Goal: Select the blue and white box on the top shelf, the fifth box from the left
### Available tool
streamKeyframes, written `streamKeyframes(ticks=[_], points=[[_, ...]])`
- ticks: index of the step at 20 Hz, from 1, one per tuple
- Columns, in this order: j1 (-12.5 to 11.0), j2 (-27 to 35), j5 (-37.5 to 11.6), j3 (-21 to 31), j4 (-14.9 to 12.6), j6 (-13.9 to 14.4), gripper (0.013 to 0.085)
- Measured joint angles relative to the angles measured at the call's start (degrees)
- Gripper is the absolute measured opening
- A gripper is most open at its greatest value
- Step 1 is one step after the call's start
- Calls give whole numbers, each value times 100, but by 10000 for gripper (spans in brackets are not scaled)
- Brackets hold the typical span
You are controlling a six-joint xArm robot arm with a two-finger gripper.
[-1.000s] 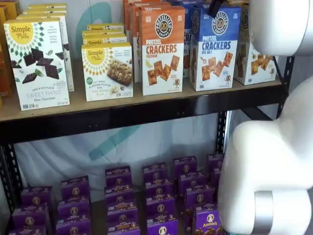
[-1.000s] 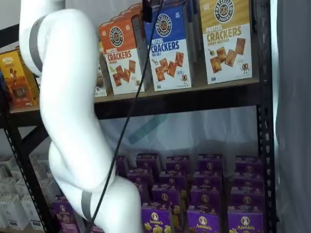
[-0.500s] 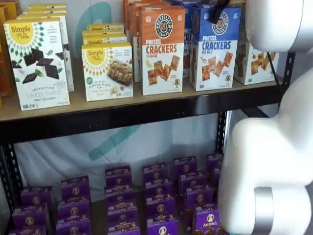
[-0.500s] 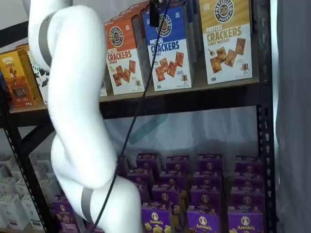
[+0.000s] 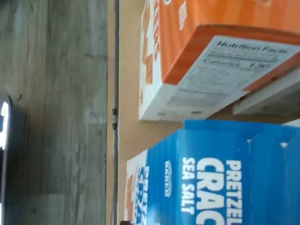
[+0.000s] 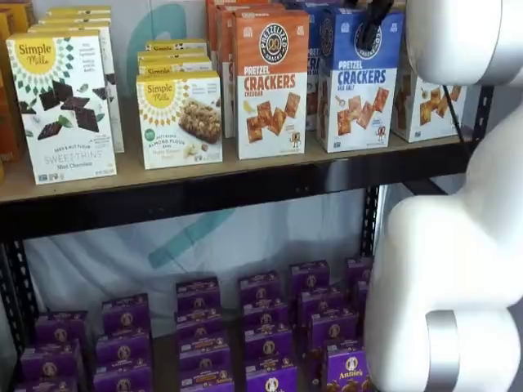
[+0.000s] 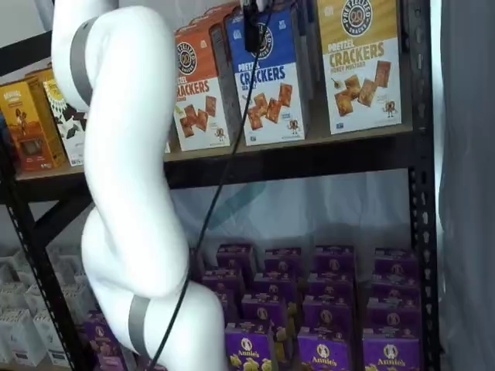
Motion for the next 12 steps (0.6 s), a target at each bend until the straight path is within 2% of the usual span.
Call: streamKeyframes(ticks=[5,10,11,12], points=[[150,-9,48,66,-238,61,850],[212,-66,-13,174,-265,106,850],[220,-80,-29,198,-259,115,810],[223,-89,-39,213,-251,119,810]])
